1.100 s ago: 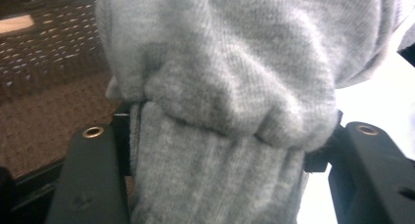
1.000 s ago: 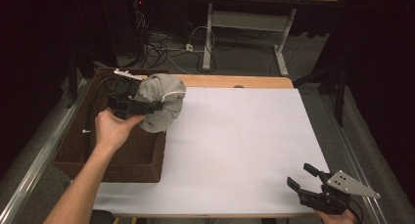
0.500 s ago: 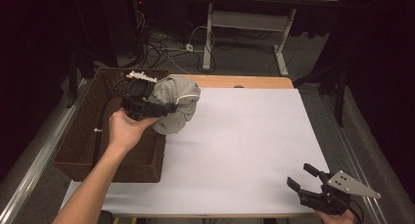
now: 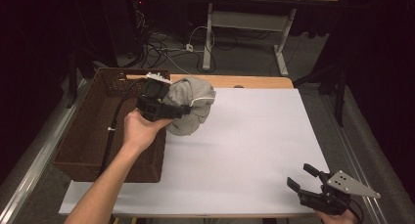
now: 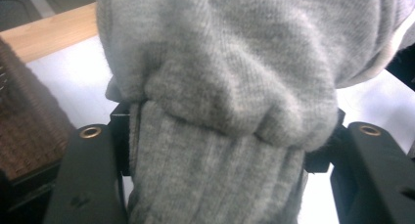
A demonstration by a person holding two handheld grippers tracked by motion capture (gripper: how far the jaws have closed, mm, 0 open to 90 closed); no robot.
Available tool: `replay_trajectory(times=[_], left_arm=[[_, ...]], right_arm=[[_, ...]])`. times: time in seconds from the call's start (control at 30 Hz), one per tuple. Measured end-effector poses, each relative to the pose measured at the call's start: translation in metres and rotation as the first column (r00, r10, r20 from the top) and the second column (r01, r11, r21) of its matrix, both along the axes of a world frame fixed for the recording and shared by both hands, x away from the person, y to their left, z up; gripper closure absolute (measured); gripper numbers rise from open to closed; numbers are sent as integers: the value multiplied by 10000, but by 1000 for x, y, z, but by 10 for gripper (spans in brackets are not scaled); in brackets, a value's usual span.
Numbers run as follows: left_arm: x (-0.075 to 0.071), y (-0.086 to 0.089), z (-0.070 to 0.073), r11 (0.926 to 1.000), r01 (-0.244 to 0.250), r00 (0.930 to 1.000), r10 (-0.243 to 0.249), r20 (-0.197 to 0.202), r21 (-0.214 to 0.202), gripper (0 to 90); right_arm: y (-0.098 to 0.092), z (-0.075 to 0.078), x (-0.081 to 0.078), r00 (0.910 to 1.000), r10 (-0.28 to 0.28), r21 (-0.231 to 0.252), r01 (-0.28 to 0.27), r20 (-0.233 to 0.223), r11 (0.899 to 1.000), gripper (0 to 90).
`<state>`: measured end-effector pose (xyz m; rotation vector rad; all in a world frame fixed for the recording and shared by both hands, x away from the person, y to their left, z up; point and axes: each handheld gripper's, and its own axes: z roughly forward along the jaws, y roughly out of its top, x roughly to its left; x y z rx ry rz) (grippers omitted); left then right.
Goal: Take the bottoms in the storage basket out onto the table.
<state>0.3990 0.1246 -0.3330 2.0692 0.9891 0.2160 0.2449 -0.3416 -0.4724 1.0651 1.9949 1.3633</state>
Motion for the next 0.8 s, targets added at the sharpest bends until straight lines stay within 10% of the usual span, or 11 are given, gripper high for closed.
replay_trajectory(times=[0.8], left_arm=[[8,-44,-21,9990,441,9973,-435,-583,93,356]], right_arm=[[0,0,0,10000,22,-40,-22,4,10000,227]])
